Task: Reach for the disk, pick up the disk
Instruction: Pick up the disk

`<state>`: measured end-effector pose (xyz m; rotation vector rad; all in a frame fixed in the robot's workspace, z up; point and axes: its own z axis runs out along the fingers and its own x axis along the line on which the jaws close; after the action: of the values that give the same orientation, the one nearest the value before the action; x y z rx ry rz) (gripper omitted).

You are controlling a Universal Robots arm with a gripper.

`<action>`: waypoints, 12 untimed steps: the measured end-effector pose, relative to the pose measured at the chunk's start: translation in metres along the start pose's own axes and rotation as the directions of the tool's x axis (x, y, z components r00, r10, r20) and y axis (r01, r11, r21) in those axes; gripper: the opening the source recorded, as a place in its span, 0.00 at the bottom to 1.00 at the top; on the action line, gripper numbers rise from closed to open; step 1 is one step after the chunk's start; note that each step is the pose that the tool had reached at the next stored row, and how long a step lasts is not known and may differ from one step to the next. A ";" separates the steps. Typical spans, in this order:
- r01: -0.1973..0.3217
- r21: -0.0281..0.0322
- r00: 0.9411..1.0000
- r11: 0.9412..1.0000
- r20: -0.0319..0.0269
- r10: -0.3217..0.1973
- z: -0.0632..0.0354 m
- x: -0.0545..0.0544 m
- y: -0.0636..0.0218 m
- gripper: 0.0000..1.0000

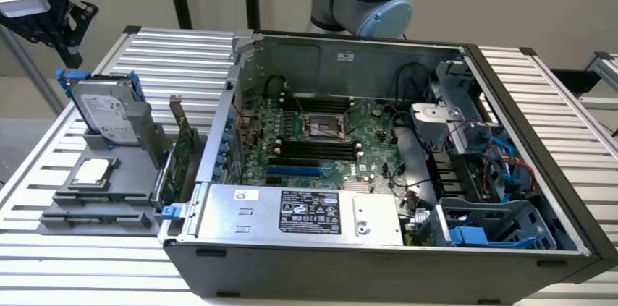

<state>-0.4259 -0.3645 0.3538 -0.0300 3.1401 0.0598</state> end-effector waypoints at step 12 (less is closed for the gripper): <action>0.066 -0.003 0.998 0.998 -0.002 -0.066 0.0000 0.006 0.0007 0.11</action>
<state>-0.4321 -0.3639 0.3538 -0.1332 3.1385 0.0635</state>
